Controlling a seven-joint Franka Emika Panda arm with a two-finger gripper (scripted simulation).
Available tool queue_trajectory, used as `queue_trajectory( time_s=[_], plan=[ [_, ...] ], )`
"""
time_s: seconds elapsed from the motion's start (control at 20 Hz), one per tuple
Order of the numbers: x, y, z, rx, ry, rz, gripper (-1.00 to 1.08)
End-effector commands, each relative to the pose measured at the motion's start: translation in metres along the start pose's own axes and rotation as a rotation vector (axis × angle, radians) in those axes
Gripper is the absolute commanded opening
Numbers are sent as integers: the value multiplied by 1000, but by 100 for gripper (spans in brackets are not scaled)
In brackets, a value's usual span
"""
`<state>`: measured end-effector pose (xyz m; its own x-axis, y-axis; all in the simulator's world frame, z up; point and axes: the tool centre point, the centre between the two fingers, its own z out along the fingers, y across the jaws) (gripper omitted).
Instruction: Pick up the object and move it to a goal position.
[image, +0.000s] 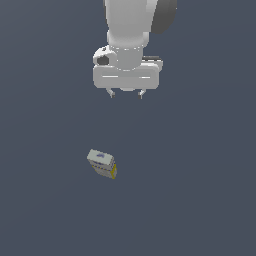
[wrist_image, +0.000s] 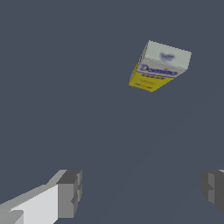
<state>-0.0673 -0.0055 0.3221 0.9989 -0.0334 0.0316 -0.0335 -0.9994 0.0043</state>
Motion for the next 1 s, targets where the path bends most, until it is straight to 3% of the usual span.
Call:
queue_trajectory(
  time_s=[0.0,0.95],
  plan=[
    [0,0,0,0,0,0,100],
    [0,-8,-4,-17,-9,-93,100]
  ],
)
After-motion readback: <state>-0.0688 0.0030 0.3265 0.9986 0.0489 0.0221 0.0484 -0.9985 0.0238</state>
